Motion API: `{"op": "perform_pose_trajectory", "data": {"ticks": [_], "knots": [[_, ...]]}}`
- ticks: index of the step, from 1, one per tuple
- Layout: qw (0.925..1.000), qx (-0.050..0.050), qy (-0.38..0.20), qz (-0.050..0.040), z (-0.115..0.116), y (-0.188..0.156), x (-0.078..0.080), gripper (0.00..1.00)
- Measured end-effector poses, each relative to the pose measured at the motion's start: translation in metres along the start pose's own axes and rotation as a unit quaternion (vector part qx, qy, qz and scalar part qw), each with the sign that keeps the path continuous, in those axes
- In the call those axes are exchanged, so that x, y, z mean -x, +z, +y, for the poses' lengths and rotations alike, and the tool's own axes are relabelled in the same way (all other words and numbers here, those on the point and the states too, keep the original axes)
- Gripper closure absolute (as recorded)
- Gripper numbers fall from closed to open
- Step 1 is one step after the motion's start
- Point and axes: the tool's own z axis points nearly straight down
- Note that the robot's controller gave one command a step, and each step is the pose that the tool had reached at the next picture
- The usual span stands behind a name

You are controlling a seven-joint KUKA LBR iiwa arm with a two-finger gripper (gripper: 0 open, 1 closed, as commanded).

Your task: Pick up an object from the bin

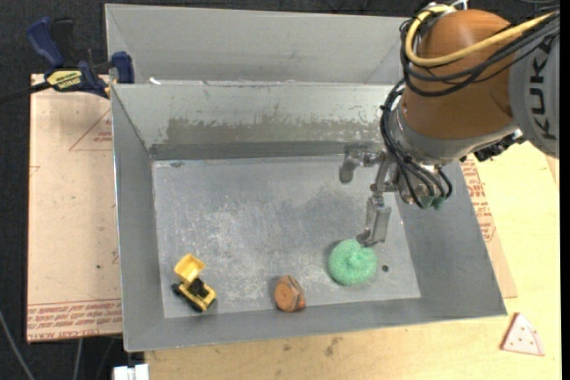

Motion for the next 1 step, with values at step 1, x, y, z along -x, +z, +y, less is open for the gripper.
{"op": "perform_pose_trajectory", "data": {"ticks": [1], "knots": [[0.9997,0.000,-0.026,-0.0039,-0.0289,0.0396,-0.0238,0.00]]}}
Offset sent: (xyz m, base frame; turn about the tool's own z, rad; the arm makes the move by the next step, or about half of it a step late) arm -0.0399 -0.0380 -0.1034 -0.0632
